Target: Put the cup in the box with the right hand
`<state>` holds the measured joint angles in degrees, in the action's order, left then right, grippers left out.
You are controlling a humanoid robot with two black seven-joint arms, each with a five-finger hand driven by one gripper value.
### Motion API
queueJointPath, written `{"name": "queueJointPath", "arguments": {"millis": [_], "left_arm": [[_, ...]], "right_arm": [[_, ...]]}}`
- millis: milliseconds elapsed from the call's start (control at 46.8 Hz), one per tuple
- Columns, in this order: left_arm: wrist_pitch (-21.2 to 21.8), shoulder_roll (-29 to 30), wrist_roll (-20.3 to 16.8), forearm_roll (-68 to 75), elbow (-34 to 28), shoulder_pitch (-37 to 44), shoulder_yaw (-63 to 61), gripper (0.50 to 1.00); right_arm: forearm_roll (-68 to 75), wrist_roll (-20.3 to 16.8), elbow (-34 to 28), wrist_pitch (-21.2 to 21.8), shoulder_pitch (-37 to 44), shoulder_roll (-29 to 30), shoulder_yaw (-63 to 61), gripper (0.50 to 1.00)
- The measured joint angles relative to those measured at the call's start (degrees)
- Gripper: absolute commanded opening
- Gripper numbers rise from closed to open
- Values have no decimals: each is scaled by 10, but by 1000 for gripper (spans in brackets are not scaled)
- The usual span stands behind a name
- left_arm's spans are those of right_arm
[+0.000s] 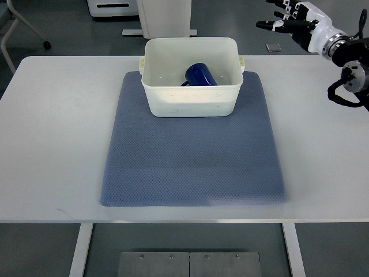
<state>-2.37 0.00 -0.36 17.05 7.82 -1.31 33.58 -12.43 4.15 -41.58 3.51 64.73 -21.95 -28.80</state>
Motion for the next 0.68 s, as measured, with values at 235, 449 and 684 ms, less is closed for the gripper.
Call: {"name": "queueJointPath", "arguments": {"millis": [235, 449, 684], "left_arm": [[0, 0, 0, 0, 0, 0, 0, 1000], [0, 0, 0, 0, 0, 0, 0, 1000], [0, 0, 0, 0, 0, 0, 0, 1000]], "right_arm": [[1, 2, 1, 1, -66, -7, -85, 1000], [2, 2, 4, 2, -117, -7, -110, 1000], [2, 2, 4, 2, -154, -7, -111, 1000]]}}
